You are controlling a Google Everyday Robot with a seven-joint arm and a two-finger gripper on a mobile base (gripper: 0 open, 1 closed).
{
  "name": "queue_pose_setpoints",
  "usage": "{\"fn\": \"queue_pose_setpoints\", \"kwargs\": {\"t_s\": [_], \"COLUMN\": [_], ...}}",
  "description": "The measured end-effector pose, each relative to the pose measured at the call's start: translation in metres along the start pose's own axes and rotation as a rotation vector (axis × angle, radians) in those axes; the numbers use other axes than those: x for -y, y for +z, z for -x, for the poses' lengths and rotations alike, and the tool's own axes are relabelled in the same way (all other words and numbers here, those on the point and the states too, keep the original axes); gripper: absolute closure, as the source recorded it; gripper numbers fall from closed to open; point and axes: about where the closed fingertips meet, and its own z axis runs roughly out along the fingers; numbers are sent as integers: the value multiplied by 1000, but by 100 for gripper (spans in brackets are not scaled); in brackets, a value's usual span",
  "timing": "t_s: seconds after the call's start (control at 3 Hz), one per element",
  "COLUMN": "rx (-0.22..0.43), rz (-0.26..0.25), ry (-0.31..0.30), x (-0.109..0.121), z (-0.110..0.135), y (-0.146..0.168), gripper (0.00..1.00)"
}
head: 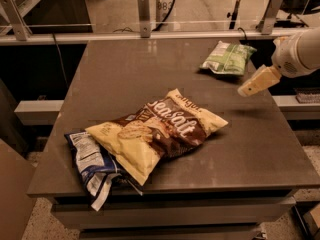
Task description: Move green jalapeno chip bag near blue chip bag
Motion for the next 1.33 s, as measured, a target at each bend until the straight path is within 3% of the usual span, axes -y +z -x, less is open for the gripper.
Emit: {"fn": "queue_pose_setpoints", "kwargs": {"t_s": [0.67,1.0,1.33], "rx": [154,198,230], "rz": [1,25,60], "ry": [72,110,138], "x": [22,31,39], "z": [10,12,14], "y": [64,96,123], "gripper": [0,0,16]}}
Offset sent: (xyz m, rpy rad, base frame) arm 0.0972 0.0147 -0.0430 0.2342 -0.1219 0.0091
